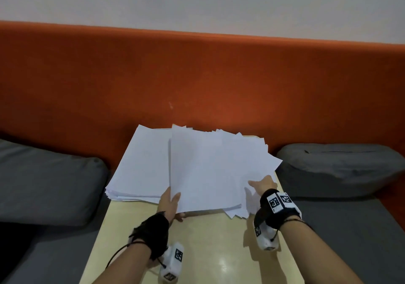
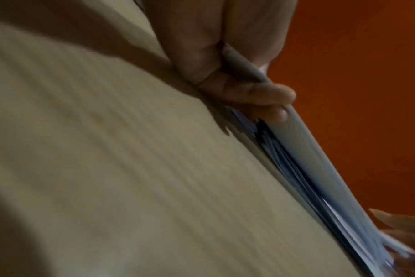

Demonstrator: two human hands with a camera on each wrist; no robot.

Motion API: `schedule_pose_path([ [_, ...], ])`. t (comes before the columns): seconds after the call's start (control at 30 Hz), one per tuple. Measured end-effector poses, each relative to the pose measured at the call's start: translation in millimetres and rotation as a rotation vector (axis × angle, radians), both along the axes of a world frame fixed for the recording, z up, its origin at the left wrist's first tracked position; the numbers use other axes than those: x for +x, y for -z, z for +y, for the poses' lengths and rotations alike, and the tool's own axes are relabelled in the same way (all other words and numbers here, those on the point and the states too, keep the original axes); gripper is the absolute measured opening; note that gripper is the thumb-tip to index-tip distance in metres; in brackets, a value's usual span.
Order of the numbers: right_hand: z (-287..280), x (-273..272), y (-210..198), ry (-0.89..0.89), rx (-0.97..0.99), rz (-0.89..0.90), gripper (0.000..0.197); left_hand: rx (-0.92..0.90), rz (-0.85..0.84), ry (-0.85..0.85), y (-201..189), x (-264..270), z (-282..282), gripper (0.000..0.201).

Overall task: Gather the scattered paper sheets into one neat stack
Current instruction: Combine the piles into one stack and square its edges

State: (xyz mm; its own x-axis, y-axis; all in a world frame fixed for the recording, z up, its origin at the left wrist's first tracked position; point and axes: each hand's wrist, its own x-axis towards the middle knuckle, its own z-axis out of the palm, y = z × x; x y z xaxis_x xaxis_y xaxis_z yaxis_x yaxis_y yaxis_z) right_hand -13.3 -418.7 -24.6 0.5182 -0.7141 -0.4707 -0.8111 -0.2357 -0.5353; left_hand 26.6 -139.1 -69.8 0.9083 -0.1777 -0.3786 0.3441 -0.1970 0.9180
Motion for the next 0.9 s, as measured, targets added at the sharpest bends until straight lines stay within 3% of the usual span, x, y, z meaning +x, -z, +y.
schedule_pose_path([
  [0.13, 13.2, 4.4, 11.1, 0.037, -0.03, 0.091, 0.073, 0.005, 0.032, -0.036, 8.7, 2.7, -2.4, 0.047],
  [0.27, 31.2, 4.9, 14.4, 0.05, -0.166, 0.139, 0.061, 0.028, 0.016, -0.006, 9.6, 2.2, -2.4, 0.047],
  [0.47, 38.6, 5.4, 9.8, 0.056, -0.14, -0.09, 0.027, 0.034, 0.017, 0.011, 1.8, -0.2, -2.3, 0.048],
  [0.63, 34.2, 0.0, 3.1, 0.015, -0.227, -0.128, 0.037, 0.006, 0.034, 0.005, 0.1, -0.3, -1.0, 0.048],
  [0.9, 40.3, 11.2, 8.1, -0.125, -0.256, 0.059, 0.045, -0.004, 0.048, 0.008, -6.4, -1.3, -0.6, 0.051],
])
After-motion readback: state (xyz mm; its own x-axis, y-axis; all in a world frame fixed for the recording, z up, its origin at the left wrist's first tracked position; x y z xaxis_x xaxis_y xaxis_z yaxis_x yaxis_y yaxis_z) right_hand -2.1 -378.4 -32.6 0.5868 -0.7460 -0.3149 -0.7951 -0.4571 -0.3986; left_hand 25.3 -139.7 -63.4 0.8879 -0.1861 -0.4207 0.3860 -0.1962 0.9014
